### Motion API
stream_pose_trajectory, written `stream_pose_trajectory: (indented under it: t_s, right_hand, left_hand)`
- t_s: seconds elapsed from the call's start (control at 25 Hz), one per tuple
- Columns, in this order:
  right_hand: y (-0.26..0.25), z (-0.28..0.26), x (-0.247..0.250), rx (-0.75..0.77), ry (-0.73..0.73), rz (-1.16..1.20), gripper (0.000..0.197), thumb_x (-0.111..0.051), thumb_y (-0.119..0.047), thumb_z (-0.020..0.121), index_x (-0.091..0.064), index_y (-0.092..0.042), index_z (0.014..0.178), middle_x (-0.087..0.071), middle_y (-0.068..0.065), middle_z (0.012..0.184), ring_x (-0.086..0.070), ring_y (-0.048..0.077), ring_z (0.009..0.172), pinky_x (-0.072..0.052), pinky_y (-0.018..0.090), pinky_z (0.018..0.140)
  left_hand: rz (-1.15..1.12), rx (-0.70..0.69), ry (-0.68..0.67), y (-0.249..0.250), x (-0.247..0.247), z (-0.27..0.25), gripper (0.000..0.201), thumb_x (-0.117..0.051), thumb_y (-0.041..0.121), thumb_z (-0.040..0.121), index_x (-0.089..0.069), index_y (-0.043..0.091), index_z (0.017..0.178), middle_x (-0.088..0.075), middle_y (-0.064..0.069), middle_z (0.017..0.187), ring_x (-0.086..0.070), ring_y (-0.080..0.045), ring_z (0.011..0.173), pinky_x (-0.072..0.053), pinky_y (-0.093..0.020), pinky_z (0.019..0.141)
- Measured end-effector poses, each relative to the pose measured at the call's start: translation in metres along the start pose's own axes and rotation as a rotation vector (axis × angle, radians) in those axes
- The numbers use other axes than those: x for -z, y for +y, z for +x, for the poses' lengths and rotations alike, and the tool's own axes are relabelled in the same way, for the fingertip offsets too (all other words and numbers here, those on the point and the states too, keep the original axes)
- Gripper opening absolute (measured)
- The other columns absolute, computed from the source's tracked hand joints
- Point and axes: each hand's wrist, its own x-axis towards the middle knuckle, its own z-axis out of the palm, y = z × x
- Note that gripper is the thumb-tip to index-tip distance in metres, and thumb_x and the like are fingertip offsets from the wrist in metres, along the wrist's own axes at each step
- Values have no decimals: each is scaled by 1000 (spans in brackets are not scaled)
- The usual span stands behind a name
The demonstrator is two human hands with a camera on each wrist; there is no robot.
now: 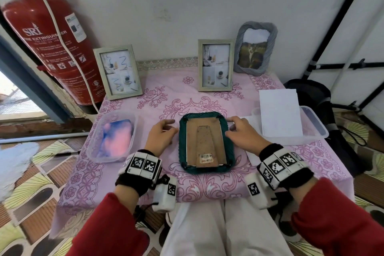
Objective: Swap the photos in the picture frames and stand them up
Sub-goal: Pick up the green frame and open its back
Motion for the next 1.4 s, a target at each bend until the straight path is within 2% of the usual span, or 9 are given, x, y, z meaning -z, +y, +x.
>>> stream_pose_trajectory:
  t_s: [0.12, 0.2, 0.24, 0.4, 0.52, 0.72, 1.12, 1.28, 1.4]
  right_hand:
    - [-7, 22, -8, 34, 49, -63, 46, -54, -17, 90, -41, -8, 134, -43, 19, 128, -50, 28, 112, -37, 26, 94]
    - [-9, 36, -11, 36, 84, -70, 46, -56, -22, 90, -43, -7, 132, -47, 19, 130, -51, 30, 116, -39, 31, 98]
    - [-8, 41, -12, 30, 94, -89, 46, -56, -25, 90, -43, -8, 131, -48, 19, 130, -51, 30, 117, -40, 33, 98]
    - [-3, 56, -13, -20, 77, -174, 36, -52, -36, 92, -48, -13, 119, -56, 14, 121, -55, 30, 109, -44, 35, 90]
    - [-1, 61, -13, -42, 63, -187, 37, -49, -43, 92, -47, -15, 115, -57, 11, 115, -56, 30, 106, -42, 34, 83]
    - [1, 63, -13, -11, 95, -219, 32, -50, -43, 92, -48, -14, 107, -62, 8, 105, -58, 28, 98, -41, 33, 76]
    - [2, 60, -11, 63, 83, -219, 23, -48, -32, 94, -46, -11, 104, -62, 12, 101, -58, 32, 93, -44, 37, 78]
    - [4, 59, -10, 88, 85, -200, 18, -49, -27, 95, -48, -10, 102, -63, 14, 99, -58, 33, 92, -41, 34, 75]
    - [5, 59, -10, 96, 101, -160, 16, -50, -20, 94, -51, -8, 104, -63, 14, 99, -58, 31, 93, -37, 30, 72]
  left_hand:
    - [62, -27, -50, 10, -9, 20, 35, -60, 8, 87, -55, 7, 121, -57, -8, 89, -54, -23, 86, -53, -37, 75]
    - [92, -7, -69, 13, -13, 33, 33, -63, 9, 86, -58, 7, 119, -56, -9, 84, -54, -24, 87, -51, -45, 90]
    - [107, 6, -70, 13, -14, 38, 30, -64, 9, 85, -60, 7, 114, -54, -7, 78, -54, -23, 85, -51, -45, 91]
    - [117, 42, -65, 13, -16, 49, 12, -69, 13, 82, -58, 15, 86, -51, -5, 69, -52, -23, 62, -50, -35, 63]
    - [153, 46, -75, 13, -16, 54, 20, -72, 18, 80, -52, 21, 74, -51, -5, 68, -50, -20, 55, -44, -27, 51]
    - [159, 20, -70, 11, -17, 54, 23, -73, 21, 79, -51, 22, 71, -50, -4, 67, -50, -18, 55, -45, -28, 51]
    - [159, 5, -95, 12, -14, 54, 21, -66, 10, 84, -51, 19, 71, -49, -6, 62, -48, -18, 52, -44, -25, 50]
    - [144, -36, -132, 10, -11, 53, 21, -61, 7, 87, -51, 19, 74, -50, -4, 57, -49, -10, 44, -42, -22, 48]
    - [135, -64, -143, 8, -10, 53, 19, -59, 4, 89, -52, 17, 77, -54, 7, 43, -49, 1, 39, -45, -20, 48]
